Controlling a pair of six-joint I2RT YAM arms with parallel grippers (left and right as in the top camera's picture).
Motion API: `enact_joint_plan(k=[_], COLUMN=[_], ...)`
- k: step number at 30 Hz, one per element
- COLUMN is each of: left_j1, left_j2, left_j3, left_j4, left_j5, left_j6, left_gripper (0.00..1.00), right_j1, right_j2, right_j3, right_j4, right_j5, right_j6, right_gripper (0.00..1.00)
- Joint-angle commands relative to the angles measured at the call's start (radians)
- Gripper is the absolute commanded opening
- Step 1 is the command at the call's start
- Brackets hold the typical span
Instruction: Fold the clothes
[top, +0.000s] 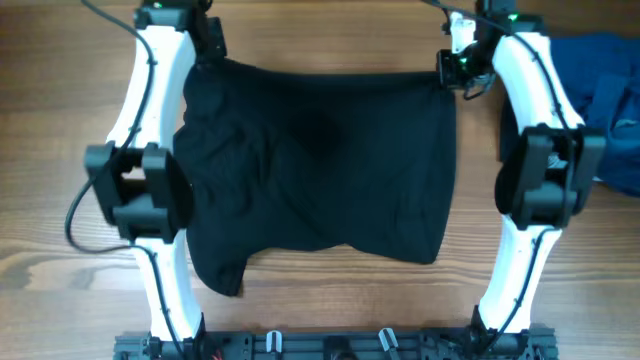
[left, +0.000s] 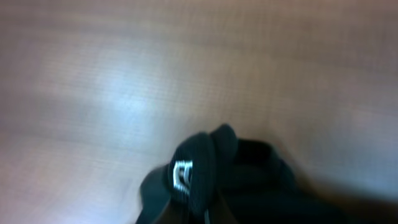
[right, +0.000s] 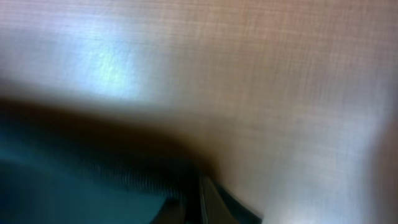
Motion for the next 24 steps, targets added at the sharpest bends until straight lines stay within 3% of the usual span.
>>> enact_joint_plan(k=[1, 2, 3, 4, 6, 7, 9, 13, 20, 24], left_j1=[0.0, 0.0, 0.0, 0.0, 0.0, 0.0, 0.0, 0.0, -0.022, -0.038], left_j2=[0.068, 0.084, 0.098, 0.107, 0.108, 0.108, 0.104, 0.101, -0.046, -0.164], left_j3=[0.009, 0.009, 0.009, 0.009, 0.009, 0.009, 0.009, 0.009, 0.009, 0.009], left_j4=[0.193, 0.247, 0.31, 0.351, 0.418, 0.444, 0.462, 0.368, -0.06, -0.326], left_j5=[-0.01, -0.005, -0.002, -0.003, -0.002, -0.003, -0.003, -0.002, 0.025, 0.106], left_j6=[-0.009, -0.009, -0.009, -0.009, -0.009, -0.008, -0.008, -0.008, -0.009, -0.113], left_gripper=[0.06, 0.14, 0.32, 0.43, 0.93, 1.0, 1.0, 1.0, 1.0, 1.0], right_j1=[0.005, 0.008, 0.011, 0.013, 0.013, 0.013, 0.013, 0.013, 0.012, 0.012], right_j2=[0.085, 0.104, 0.119, 0.13, 0.131, 0.13, 0.124, 0.104, -0.064, -0.2], right_j3=[0.001, 0.001, 0.001, 0.001, 0.001, 0.001, 0.001, 0.002, 0.003, 0.003], right_j4=[0.192, 0.236, 0.276, 0.298, 0.323, 0.332, 0.333, 0.277, -0.039, -0.245], right_j5=[0.006, 0.005, 0.006, 0.009, 0.009, 0.01, 0.01, 0.009, -0.019, -0.029], right_j6=[0.045, 0.048, 0.048, 0.056, 0.082, 0.089, 0.1, 0.101, 0.18, 0.192], right_gripper=[0.05, 0.1, 0.19, 0.28, 0.45, 0.54, 0.63, 0.65, 0.71, 0.69])
